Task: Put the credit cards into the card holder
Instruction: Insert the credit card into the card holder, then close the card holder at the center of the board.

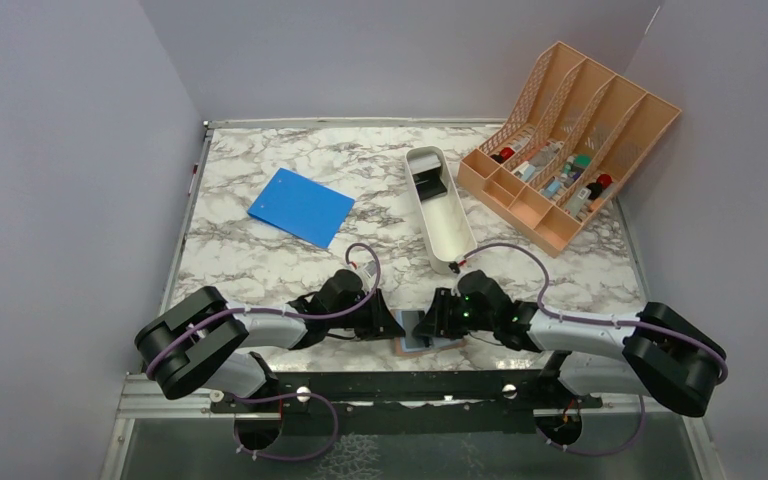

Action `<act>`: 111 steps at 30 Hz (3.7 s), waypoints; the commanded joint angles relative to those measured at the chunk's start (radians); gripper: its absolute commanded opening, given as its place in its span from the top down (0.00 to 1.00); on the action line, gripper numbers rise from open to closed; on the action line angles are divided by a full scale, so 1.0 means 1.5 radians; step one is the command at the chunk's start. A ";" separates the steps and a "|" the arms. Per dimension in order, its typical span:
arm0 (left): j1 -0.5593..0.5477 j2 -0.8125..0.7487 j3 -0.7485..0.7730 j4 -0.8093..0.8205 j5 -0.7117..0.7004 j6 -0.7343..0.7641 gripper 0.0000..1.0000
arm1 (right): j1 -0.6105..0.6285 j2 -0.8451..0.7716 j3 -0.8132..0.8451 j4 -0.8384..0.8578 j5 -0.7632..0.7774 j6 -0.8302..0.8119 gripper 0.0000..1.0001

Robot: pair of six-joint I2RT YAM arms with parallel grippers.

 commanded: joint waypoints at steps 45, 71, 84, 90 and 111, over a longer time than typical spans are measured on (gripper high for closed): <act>0.097 -0.010 0.170 -0.429 0.029 0.207 1.00 | 0.012 -0.133 0.103 -0.210 0.036 -0.192 0.57; 0.162 0.004 0.350 -0.776 -0.030 0.417 0.97 | 0.013 0.108 0.259 -0.181 -0.148 -0.660 0.53; 0.224 0.007 0.358 -0.788 -0.009 0.455 0.97 | 0.014 0.202 0.329 -0.245 -0.162 -0.729 0.53; 0.230 0.008 0.353 -0.775 -0.002 0.452 0.97 | 0.017 0.254 0.361 -0.268 -0.137 -0.752 0.53; 0.268 0.030 0.357 -0.756 0.001 0.448 0.97 | 0.036 0.291 0.355 -0.208 -0.124 -0.777 0.77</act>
